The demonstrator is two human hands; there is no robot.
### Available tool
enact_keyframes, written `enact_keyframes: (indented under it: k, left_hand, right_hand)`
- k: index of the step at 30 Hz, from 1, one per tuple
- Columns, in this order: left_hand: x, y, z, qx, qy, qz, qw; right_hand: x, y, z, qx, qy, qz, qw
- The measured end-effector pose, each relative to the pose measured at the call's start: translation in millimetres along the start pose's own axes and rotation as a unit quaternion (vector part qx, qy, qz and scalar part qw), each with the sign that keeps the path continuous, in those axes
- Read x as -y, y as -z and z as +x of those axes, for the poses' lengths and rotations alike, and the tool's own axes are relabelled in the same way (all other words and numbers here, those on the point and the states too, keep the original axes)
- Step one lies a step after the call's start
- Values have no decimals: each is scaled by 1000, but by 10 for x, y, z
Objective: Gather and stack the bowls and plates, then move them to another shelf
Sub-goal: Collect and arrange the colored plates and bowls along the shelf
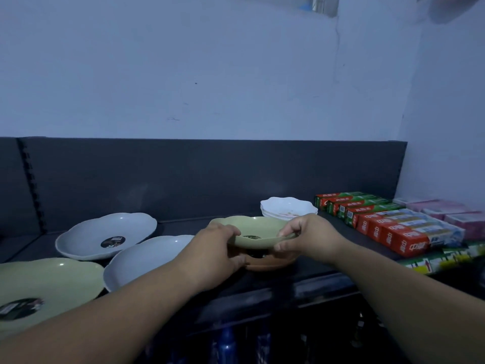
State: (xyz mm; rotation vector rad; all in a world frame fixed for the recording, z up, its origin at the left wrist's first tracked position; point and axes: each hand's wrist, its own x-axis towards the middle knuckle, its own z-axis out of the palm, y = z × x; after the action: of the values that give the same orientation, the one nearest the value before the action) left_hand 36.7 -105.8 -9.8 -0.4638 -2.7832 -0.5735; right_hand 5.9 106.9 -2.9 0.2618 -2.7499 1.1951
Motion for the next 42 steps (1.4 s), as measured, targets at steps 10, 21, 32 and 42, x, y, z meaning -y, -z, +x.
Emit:
enact_keyframes:
  k: [10,21,32,42]
  left_hand:
    - [-242,-195,-123,-5,40,21,999]
    - [-362,-257,-189,-11,76,51,996]
    - [-208,-6,-403,-53,104,54,992]
    - [561,642,-926,-89,174,67,978]
  right_hand:
    - [-248,60,-70,15,44,-61,997]
    - [-293,112,-147,32,55,-60,996]
    - [122,-37,-177,14,118,-33,992]
    - [875,-787,-341,85,154,-66,982]
